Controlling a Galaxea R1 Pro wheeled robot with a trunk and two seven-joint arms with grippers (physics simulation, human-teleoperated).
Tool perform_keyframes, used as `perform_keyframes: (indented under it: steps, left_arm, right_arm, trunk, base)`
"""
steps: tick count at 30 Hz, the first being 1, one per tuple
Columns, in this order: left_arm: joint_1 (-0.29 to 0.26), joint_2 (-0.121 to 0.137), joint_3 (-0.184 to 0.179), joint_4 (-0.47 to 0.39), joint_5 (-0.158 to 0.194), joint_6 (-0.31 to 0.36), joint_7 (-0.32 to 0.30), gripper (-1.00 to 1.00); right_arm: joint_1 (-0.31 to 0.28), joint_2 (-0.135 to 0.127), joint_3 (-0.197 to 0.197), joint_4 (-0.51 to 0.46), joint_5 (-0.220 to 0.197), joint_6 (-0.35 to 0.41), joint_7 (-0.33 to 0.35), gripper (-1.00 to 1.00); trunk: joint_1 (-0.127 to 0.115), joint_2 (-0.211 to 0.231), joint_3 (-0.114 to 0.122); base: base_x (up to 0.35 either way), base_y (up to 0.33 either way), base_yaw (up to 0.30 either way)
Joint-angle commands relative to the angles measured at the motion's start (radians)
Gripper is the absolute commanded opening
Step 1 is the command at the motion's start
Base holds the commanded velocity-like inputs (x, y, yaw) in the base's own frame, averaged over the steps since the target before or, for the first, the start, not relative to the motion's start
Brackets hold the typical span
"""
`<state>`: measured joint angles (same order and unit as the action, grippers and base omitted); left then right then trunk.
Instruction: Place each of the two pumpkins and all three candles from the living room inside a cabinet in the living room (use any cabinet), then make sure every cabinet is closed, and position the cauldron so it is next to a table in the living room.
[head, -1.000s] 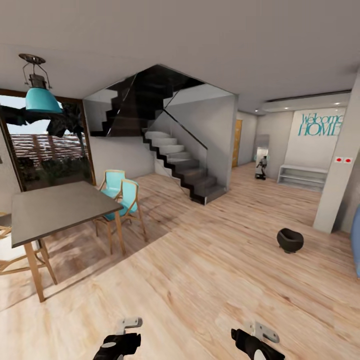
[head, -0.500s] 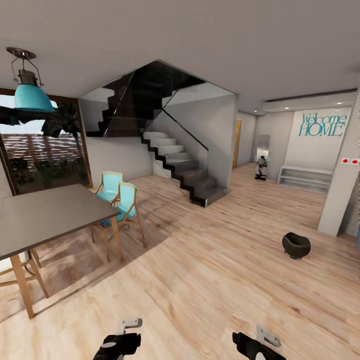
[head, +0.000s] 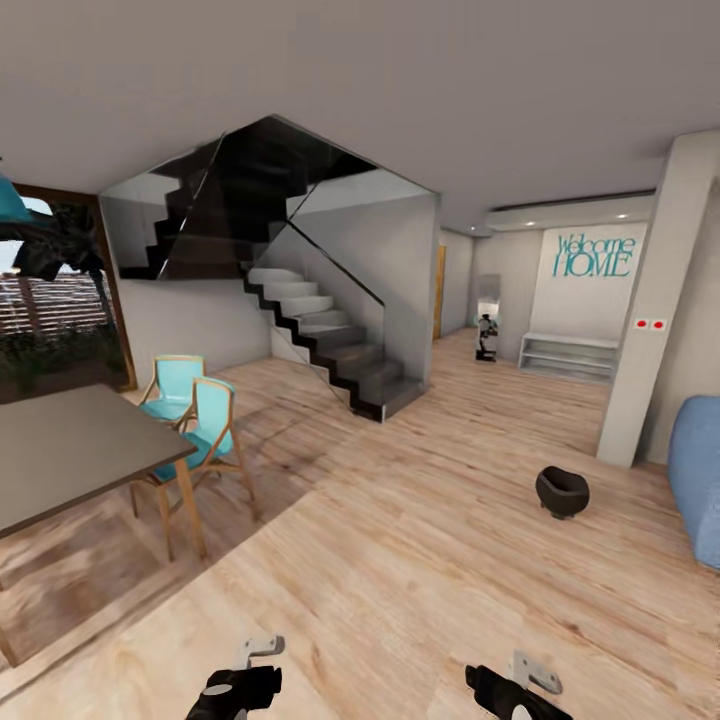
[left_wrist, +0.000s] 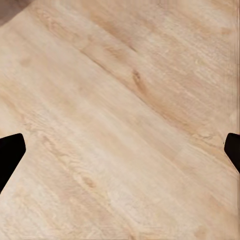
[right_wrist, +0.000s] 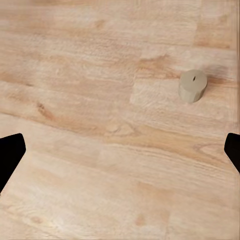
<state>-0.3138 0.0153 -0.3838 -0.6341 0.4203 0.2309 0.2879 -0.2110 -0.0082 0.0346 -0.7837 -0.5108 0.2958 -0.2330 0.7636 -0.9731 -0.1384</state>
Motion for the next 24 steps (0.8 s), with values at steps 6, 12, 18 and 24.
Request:
perform_keyframes:
  steps: [6, 12, 18, 24]
  left_arm:
    - [-0.001, 0.002, -0.007, -0.003, 0.009, 0.004, 0.01, 1.0]
    - [-0.001, 0.002, -0.008, -0.003, 0.009, 0.004, 0.011, 1.0]
    - [-0.001, 0.002, -0.008, -0.003, 0.008, 0.003, 0.012, 1.0]
    - [-0.001, 0.001, -0.008, -0.003, 0.008, 0.004, 0.013, 1.0]
  right_arm:
    - [-0.001, -0.001, 0.004, -0.002, -0.008, 0.003, -0.008, 1.0]
    - [-0.001, 0.0, 0.004, -0.002, -0.008, 0.003, -0.008, 1.0]
    - [-0.001, 0.001, 0.004, -0.002, -0.008, 0.003, -0.008, 1.0]
    - [-0.001, 0.001, 0.004, -0.002, -0.009, 0.003, -0.008, 1.0]
  trunk:
    - [0.001, -0.001, 0.005]
    - [0.001, -0.001, 0.009]
    - [0.001, -0.001, 0.01]
    - [0.001, -0.001, 0.015]
  base:
    - [0.315, 0.001, -0.226]
    - [0.317, 0.0, -0.148]
    - [0.322, 0.0, -0.027]
    - [0.327, 0.0, -0.131]
